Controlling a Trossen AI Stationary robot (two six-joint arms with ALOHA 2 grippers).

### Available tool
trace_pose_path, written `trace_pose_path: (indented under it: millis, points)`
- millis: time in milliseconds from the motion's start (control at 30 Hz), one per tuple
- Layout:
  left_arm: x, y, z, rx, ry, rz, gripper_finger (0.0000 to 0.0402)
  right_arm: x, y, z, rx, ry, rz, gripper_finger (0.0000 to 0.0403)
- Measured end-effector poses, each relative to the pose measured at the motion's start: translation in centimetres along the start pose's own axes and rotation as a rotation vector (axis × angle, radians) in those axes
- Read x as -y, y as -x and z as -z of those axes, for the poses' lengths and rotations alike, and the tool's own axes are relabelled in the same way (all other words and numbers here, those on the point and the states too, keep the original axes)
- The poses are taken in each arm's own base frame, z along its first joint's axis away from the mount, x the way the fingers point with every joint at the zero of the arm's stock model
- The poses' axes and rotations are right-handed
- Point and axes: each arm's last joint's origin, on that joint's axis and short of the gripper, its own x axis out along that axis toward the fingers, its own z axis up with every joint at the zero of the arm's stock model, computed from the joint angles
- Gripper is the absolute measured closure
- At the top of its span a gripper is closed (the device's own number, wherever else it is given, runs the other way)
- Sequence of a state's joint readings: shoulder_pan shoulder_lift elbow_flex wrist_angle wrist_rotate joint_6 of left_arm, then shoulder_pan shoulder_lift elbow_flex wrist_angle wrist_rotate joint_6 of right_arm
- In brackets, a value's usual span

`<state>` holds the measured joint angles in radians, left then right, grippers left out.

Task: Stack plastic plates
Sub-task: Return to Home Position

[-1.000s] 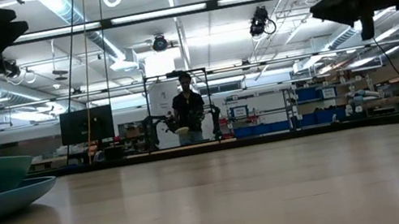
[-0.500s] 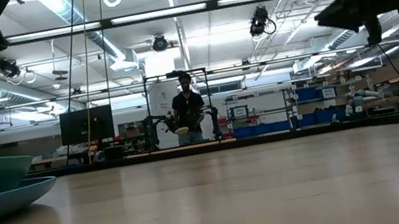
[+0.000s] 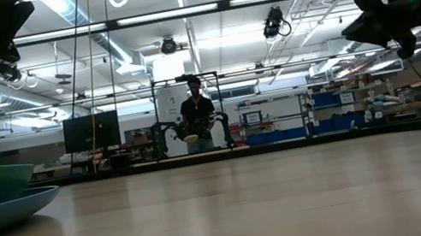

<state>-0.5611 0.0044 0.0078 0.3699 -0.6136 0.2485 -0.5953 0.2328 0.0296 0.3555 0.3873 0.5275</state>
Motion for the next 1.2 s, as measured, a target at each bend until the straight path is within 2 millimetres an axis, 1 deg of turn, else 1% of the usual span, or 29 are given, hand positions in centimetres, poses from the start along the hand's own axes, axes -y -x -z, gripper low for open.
trace_pose_path:
  millis: [167, 233, 333, 467, 600, 700, 900, 1000, 1200]
  points:
    - [-0.1, 0.0, -0.1, 0.009, 0.007, -0.006, 0.0260, -0.3, 0.0, 0.1, -0.038, 0.154, -0.090, 0.0326]
    - [-0.1, 0.0, -0.2, 0.017, 0.013, -0.008, 0.0260, -0.4, 0.0, 0.2, -0.063, 0.107, -0.130, 0.0326]
    - [-0.1, 0.0, -0.3, 0.023, 0.019, -0.018, 0.0260, -0.4, 0.0, 0.1, -0.070, 0.083, -0.160, 0.0326]
    - [-0.2, 0.0, -0.3, 0.026, 0.023, -0.026, 0.0260, -0.9, 0.2, -0.3, -0.102, 0.111, -0.368, 0.0326]
    - [-0.2, 0.0, -0.3, 0.027, 0.031, -0.027, 0.0260, -0.8, 0.5, -0.7, -0.125, 0.082, -0.454, 0.0326]
    - [-0.2, 0.0, -0.3, 0.023, 0.071, -0.026, 0.0260, -0.7, 0.7, -1.0, -0.106, 0.095, -0.470, 0.0326]
    - [-0.2, 0.0, -0.2, 0.015, 0.023, -0.036, 0.0260, -0.8, 0.7, -1.0, -0.129, 0.037, -0.496, 0.0326]
    - [-0.2, 0.0, -0.2, 0.013, 0.067, -0.036, 0.0260, -0.8, 0.7, -1.0, -0.131, 0.024, -0.492, 0.0326]
    - [-0.2, 0.0, -0.2, 0.012, 0.067, -0.036, 0.0260, -0.8, 0.7, -1.0, -0.130, 0.024, -0.491, 0.0326]
